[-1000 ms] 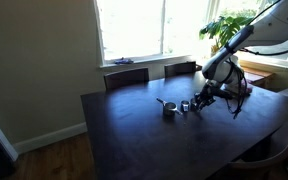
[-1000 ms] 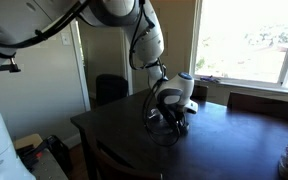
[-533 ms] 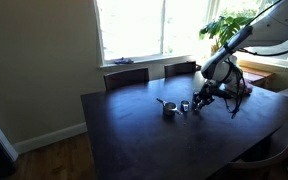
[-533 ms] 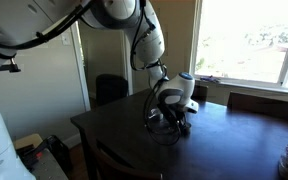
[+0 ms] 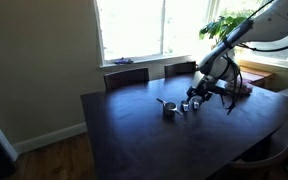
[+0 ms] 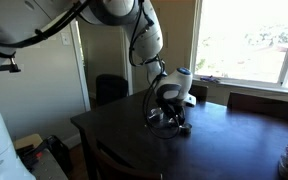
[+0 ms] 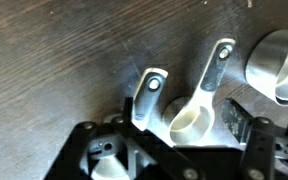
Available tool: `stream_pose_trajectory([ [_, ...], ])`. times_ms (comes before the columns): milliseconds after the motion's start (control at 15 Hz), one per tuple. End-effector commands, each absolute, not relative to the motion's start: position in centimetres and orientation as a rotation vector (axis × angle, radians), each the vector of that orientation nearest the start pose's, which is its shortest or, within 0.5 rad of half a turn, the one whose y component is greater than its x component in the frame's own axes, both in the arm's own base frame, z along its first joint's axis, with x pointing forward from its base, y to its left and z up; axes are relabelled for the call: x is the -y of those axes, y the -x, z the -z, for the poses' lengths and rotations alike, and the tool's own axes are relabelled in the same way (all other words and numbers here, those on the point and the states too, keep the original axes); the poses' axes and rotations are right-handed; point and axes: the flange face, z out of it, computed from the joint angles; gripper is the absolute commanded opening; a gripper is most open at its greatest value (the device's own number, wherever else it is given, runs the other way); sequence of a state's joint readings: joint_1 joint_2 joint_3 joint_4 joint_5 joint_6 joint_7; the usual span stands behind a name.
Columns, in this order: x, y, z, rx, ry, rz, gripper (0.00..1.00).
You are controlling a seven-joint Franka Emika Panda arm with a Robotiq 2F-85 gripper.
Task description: Unstack the measuring cups
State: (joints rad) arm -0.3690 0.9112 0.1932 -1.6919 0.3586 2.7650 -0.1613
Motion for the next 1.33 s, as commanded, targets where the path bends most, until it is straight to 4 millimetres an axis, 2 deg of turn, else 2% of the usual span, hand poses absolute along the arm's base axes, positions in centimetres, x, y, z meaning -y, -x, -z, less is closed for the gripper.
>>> stream_pose_trajectory([
  [0,12.1,-64.5,-11.6,-0.489,2.796,0.288,1.00],
  [400,6.5,-65.2,-13.1,-0.287,2.829,0.295,1.00],
  [667,2.5,-66.7,-13.6,-0.020,2.899,0.315,1.00],
  [933,0.1,-67.8,-13.6,0.235,2.978,0.367,1.00],
  [1267,-1.1,-69.3,-13.5,0.506,3.030,0.433,1.00],
])
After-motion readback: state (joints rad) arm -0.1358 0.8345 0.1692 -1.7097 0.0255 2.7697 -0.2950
